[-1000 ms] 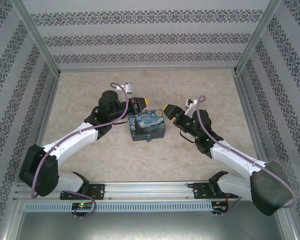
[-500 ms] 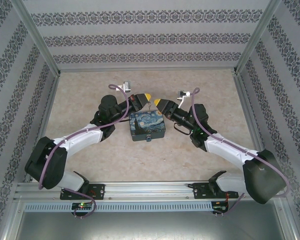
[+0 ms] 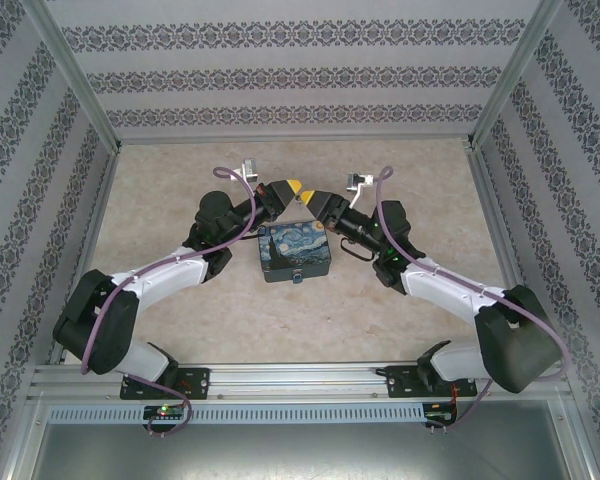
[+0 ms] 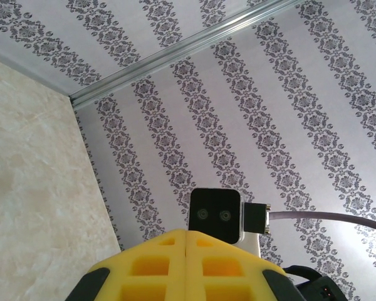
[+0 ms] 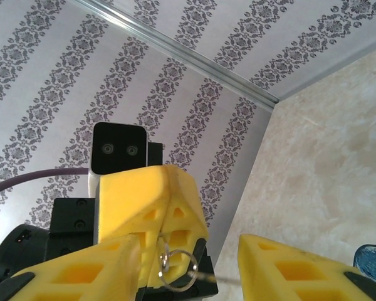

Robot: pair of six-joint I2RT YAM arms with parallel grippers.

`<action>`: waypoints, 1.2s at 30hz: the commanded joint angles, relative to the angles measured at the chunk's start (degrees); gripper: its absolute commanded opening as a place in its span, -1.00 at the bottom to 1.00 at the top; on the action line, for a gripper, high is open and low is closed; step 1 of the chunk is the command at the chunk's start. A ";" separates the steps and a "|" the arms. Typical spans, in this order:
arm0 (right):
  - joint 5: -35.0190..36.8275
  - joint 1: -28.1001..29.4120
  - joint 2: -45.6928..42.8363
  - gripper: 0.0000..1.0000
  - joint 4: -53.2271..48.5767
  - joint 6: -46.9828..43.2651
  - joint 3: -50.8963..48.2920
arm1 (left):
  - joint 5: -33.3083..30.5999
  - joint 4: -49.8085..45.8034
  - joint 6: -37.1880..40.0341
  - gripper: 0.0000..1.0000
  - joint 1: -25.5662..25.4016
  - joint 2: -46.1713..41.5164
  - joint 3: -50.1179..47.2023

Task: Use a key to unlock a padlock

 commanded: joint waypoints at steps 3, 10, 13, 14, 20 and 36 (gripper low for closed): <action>-1.49 0.95 1.36 -0.15 3.60 0.36 2.89 | -0.13 3.67 -0.90 -1.00 0.01 -0.74 -0.22; -1.59 1.52 2.23 -0.25 4.01 0.60 3.16 | -0.27 3.55 -0.99 -1.00 0.04 -0.91 -0.58; -1.72 1.74 2.44 -0.29 4.13 0.62 3.08 | -0.27 3.35 -1.04 -1.00 0.09 -0.87 -0.41; -1.70 1.82 2.51 -0.31 4.13 0.65 2.95 | -0.31 3.24 -1.00 -1.00 0.06 -0.86 -0.38; -1.54 1.73 2.42 -0.45 4.20 0.53 2.16 | -0.29 3.11 -0.99 -1.00 0.09 -0.95 -0.19; -2.26 1.55 4.00 -0.56 4.21 1.32 3.56 | 0.75 0.22 1.37 -1.00 -0.87 -1.26 0.59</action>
